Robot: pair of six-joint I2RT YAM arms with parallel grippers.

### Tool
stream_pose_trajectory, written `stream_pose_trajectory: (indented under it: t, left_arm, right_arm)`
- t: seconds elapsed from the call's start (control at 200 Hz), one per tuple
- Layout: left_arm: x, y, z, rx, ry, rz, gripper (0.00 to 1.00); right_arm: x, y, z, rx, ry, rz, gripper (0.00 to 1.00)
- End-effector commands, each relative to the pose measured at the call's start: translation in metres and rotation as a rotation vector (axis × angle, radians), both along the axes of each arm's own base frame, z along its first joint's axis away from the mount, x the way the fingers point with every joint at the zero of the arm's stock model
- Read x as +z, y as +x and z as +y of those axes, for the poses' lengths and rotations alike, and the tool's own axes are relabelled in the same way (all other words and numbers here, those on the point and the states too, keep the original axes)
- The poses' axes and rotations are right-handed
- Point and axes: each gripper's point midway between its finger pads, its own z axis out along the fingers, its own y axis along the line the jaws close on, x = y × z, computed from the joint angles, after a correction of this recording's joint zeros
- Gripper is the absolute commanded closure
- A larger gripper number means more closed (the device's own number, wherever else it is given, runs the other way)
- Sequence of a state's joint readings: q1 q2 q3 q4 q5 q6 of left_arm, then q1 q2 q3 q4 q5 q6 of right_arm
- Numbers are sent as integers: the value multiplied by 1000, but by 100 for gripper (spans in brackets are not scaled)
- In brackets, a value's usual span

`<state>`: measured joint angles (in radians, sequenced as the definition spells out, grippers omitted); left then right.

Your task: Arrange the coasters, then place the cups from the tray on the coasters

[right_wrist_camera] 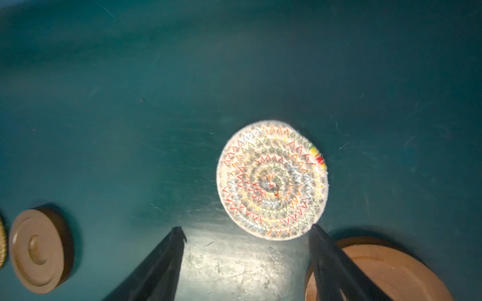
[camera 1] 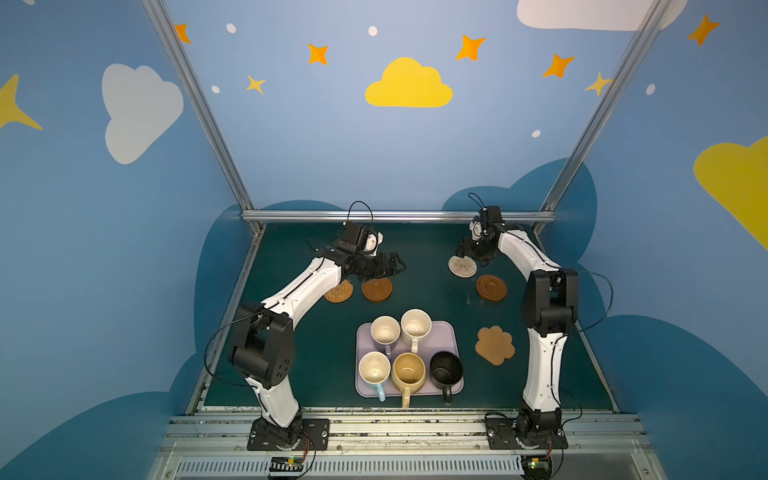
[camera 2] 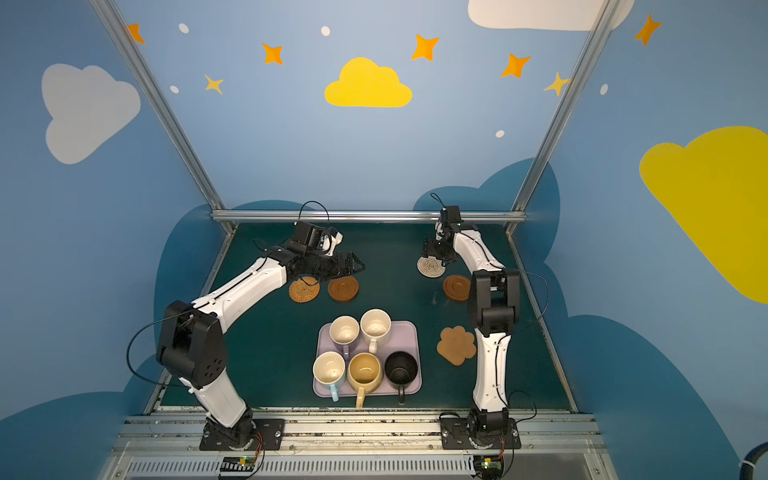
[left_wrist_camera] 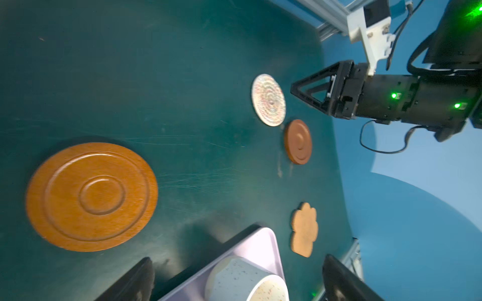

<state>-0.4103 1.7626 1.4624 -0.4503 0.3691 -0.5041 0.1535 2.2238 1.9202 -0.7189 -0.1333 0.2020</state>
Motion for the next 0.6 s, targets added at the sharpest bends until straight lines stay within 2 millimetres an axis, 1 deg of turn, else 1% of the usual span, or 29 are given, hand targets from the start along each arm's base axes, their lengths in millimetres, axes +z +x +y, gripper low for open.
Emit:
stream_pose_trajectory:
  t: [0.0,0.065,0.17,0.255,0.31,0.335,0.37,0.4,0.441,0.476,0.526,0.596]
  left_arm:
    - [0,5,1,9,42,-19,0]
    - [2,7,-4,1,24,-23,0]
    - [9,16,-12,3,-11,-28,0]
    - [18,22,-19,-17,-33,-36,0]
    - [18,24,-20,-15,-32,-36,0]
    - [19,25,-20,-16,-34,-38,0]
    - [18,25,-21,-15,-32,-38,0]
    - [17,26,-19,-4,-15,-38,0]
    - [14,25,-15,16,48,-53,0]
    - [13,24,-16,13,83,-68,0]
    - [14,23,-20,6,55,-55,0]
    - [13,23,-27,-1,14,-37,0]
  right_arm:
    - [-6,7,-1,-1,8,23,25]
    - [-15,9,-4,2,-8,50,27]
    - [-28,11,-7,8,-42,86,30]
    - [-32,13,-8,15,-53,89,31]
    - [-34,14,-9,19,-61,90,33]
    - [-36,14,-9,23,-62,91,35]
    - [-38,14,-9,36,-63,94,41]
    - [-40,14,-9,45,-64,99,44]
    - [-43,14,-10,53,-72,109,44]
    - [-46,14,-12,55,-84,118,43]
    - [-51,13,-12,62,-91,133,41]
    - [-58,10,-8,80,-96,153,41]
